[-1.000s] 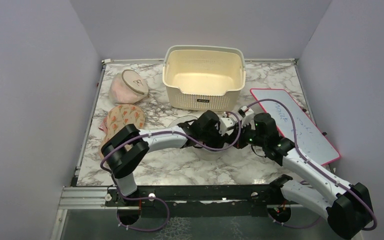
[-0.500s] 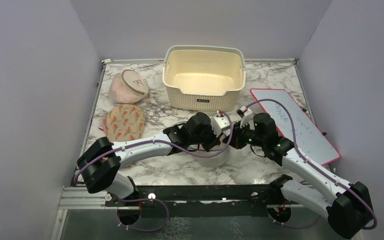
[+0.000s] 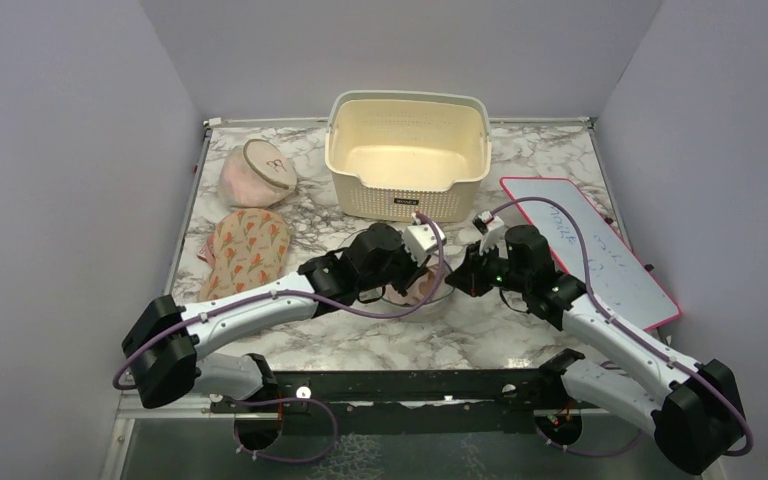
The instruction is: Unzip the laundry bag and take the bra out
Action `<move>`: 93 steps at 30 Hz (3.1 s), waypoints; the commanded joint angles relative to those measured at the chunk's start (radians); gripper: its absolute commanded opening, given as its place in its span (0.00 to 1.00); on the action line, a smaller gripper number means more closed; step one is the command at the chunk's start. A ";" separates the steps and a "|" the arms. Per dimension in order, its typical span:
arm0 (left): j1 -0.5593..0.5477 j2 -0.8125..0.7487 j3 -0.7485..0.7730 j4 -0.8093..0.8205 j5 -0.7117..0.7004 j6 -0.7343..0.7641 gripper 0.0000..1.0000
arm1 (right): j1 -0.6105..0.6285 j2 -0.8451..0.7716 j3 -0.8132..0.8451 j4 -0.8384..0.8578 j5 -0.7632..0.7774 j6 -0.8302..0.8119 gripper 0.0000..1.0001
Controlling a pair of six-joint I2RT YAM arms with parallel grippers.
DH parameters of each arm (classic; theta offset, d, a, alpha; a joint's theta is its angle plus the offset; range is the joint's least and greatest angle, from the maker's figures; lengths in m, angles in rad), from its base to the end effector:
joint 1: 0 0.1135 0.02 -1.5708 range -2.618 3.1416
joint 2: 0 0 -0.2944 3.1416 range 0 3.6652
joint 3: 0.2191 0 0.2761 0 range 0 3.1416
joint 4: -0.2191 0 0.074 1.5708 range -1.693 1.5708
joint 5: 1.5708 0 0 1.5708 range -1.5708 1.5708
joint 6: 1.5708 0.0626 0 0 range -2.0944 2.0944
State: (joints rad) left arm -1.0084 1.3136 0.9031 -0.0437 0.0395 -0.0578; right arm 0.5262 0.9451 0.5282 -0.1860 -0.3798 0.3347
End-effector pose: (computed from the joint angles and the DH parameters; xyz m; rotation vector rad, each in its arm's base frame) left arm 0.1786 -0.2880 0.2858 0.9835 1.8544 -0.7020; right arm 0.1848 0.1341 0.2229 -0.4427 2.2244 0.8891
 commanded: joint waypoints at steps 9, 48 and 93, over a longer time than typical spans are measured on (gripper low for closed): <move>-0.002 -0.162 -0.010 0.040 -0.003 0.004 0.00 | 0.003 0.016 0.007 0.000 0.035 -0.010 0.01; -0.002 -0.052 0.557 0.192 -0.435 0.138 0.00 | 0.003 0.012 0.001 0.015 0.008 -0.014 0.01; 0.282 -0.082 0.068 -0.001 -0.062 -0.383 0.64 | 0.003 0.061 0.006 0.020 -0.052 -0.005 0.01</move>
State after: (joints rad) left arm -0.6727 1.2831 1.0908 -0.0914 -0.1680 -0.4007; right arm 0.5266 0.9768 0.5282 -0.1848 -0.3954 0.3336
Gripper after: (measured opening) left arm 0.640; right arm 0.012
